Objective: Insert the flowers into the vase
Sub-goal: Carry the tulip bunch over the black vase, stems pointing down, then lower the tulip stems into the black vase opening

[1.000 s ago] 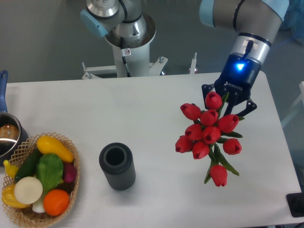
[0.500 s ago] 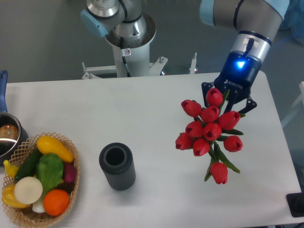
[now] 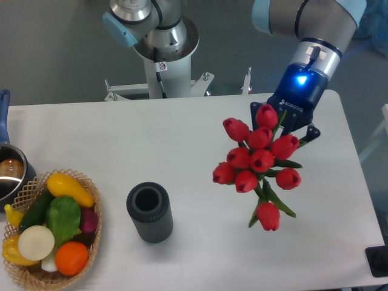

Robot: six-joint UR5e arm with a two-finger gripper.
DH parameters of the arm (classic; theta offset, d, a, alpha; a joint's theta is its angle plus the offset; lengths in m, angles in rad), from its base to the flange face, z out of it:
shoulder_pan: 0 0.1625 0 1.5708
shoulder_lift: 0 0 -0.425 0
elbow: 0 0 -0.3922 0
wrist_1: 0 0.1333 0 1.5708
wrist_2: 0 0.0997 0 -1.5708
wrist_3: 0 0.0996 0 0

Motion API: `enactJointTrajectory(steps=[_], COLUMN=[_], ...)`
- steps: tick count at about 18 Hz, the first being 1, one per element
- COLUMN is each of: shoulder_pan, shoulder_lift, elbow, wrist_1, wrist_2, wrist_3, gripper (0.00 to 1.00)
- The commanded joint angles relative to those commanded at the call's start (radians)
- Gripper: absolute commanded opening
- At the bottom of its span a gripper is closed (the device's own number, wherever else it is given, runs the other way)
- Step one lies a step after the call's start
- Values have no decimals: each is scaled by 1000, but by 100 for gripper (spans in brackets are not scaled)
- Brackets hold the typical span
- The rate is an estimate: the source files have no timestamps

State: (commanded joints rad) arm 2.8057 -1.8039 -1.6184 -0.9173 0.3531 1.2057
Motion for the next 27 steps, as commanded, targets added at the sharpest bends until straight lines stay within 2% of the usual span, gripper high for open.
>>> enactJointTrajectory(steps=[5, 8, 16, 21, 27], shoulder_pan=[-67, -117, -190, -198, -206], shoulder_lift=[-12, -41, -54, -74, -91], elbow=[-2, -3, -18, -41, -52], wrist_1=[5, 6, 6, 6, 8], wrist_2=[-97, -158, -198, -331, -347], wrist_3=[9, 11, 26, 58, 67], gripper=[21, 21, 21, 21, 21])
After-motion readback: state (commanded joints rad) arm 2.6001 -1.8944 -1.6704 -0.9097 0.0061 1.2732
